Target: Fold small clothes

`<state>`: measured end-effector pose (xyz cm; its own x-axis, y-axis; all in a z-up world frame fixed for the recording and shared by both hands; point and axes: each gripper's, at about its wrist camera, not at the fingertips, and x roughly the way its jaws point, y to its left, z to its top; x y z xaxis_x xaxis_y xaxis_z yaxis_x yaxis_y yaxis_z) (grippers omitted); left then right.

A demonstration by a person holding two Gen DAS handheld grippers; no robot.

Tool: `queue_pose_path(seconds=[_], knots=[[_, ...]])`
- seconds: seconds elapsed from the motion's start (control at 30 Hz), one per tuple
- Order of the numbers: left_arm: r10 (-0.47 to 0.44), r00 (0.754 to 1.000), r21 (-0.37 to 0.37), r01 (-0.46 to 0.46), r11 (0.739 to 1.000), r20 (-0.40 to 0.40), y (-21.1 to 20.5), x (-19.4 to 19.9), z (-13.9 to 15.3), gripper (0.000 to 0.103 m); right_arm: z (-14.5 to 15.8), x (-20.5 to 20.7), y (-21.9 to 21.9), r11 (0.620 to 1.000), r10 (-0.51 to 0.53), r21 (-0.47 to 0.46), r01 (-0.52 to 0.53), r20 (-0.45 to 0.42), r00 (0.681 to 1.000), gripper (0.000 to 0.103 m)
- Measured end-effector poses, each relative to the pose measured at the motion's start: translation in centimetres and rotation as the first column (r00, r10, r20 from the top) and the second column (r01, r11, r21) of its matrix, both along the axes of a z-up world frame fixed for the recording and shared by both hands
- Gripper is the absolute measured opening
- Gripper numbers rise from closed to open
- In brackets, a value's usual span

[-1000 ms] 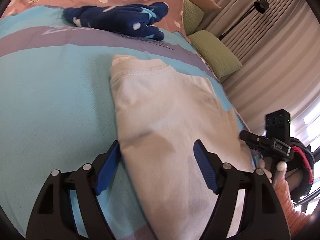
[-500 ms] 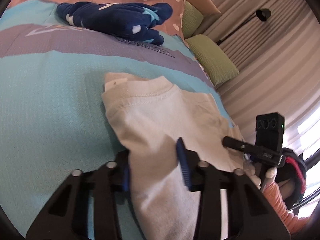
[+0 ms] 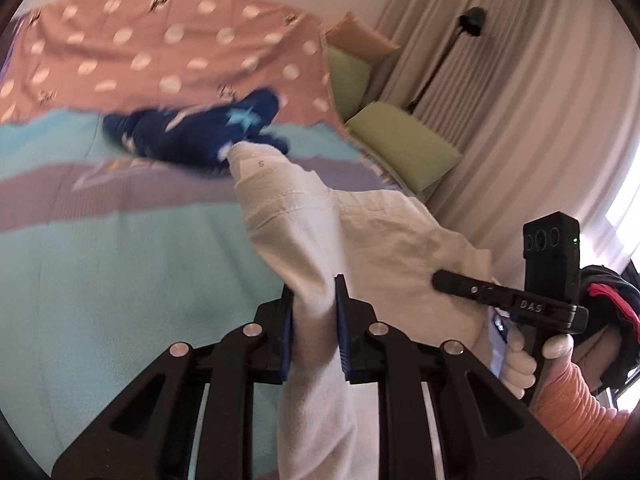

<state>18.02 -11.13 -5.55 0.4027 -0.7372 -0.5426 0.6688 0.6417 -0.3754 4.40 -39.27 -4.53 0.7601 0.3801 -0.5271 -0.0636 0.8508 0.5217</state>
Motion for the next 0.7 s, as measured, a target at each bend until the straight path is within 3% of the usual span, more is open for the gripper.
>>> queue_pose_path(seconds=[0.23, 0.37, 0.53, 0.7], knots=[[-0.044, 0.992, -0.02, 0.047, 0.999, 0.114, -1.5, -2.8, 4.1, 0.016, 4.1, -3.3, -0.4, 0.998, -0.045, -0.046, 0.05, 0.118, 0.992, 0.016], [-0.077, 0.987, -0.019, 0.08, 0.997, 0.139, -3.3, -2.7, 5.5, 0.015, 5.8, -3.8, -1.8, 0.994, -0.078, -0.061, 0.089, 0.161, 0.984, 0.016], [-0.123, 0.978, 0.012, 0.122, 0.992, 0.166, -7.9, -0.6, 7.4, 0.013, 7.7, -1.9, -4.2, 0.985, -0.13, -0.085, 0.147, 0.187, 0.974, 0.016], [-0.144, 0.966, 0.061, 0.134, 0.989, 0.214, -13.3, 3.8, 9.8, 0.013, 9.8, 2.8, -8.5, 0.971, -0.201, -0.09, 0.224, 0.213, 0.956, 0.016]])
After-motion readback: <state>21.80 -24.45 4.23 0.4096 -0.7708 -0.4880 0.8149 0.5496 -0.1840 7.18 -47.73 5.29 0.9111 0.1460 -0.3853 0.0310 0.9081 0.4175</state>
